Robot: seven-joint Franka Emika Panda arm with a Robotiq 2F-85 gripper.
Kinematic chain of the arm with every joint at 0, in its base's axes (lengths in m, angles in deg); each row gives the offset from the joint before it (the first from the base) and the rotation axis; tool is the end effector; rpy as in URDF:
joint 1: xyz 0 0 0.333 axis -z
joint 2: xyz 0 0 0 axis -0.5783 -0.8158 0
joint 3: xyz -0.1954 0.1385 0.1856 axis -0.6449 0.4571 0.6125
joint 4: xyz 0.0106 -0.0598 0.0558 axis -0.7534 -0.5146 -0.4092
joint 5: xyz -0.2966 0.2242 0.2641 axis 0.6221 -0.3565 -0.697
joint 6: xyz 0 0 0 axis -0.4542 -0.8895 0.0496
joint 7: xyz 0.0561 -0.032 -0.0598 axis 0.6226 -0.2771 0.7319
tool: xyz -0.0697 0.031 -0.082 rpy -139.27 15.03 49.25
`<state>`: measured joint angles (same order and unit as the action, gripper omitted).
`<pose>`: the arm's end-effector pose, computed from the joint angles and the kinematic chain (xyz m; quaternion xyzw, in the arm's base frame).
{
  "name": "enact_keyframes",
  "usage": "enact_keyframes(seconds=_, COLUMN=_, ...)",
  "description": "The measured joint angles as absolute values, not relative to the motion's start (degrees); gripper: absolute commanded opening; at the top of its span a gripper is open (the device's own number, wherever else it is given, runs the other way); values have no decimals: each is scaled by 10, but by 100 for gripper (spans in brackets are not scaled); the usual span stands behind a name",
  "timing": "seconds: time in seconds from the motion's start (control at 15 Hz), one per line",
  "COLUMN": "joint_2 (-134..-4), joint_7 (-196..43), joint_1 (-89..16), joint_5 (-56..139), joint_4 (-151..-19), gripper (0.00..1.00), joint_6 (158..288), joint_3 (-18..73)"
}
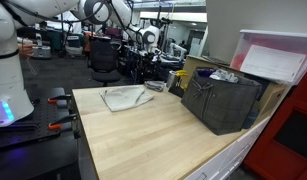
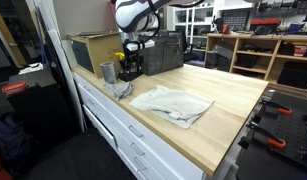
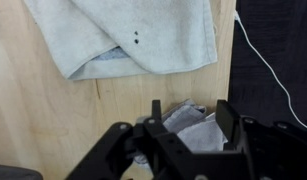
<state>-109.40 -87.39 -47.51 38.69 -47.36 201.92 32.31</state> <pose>0.8148 0.1869 0.2249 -0.9996 0.0247 -0.0073 0.0111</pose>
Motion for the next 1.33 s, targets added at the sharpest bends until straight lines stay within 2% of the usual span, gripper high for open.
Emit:
enact_keyframes(seconds=0.07, joint_2=-1094, joint_7=-874, joint_1=-473, joint_5=389, joint_4=-474, gripper=98, joint_6=2023, joint_3=315)
enact_keyframes(seconds=0.13, joint_2=-1094, joint_7=-874, joint_1=-470, joint_5=390, joint_4=-476, gripper=100, joint_6=2026, joint_3=308)
enact_keyframes(seconds=0.8, joint_2=-1135, joint_7=-765, joint_1=-389, joint_5=403, joint_4=-555, gripper=100, joint_6=2036, joint_3=291)
enact_keyframes(seconds=0.87, joint_2=-1140, joint_7=-750, joint_1=-383, joint_5=403, joint_4=-560, gripper=75, joint_6=2037, joint_3=291)
enact_keyframes(seconds=0.93, joint_2=-1145, joint_7=-736, joint_1=-377, joint_5=403, joint_4=-562, gripper=74, joint_6=2037, joint_3=292)
enact_keyframes(seconds=1.33, joint_2=-1160, joint_7=-701, joint_1=-347, joint_5=395, joint_4=-563, gripper=28, joint_6=2035, joint_3=308)
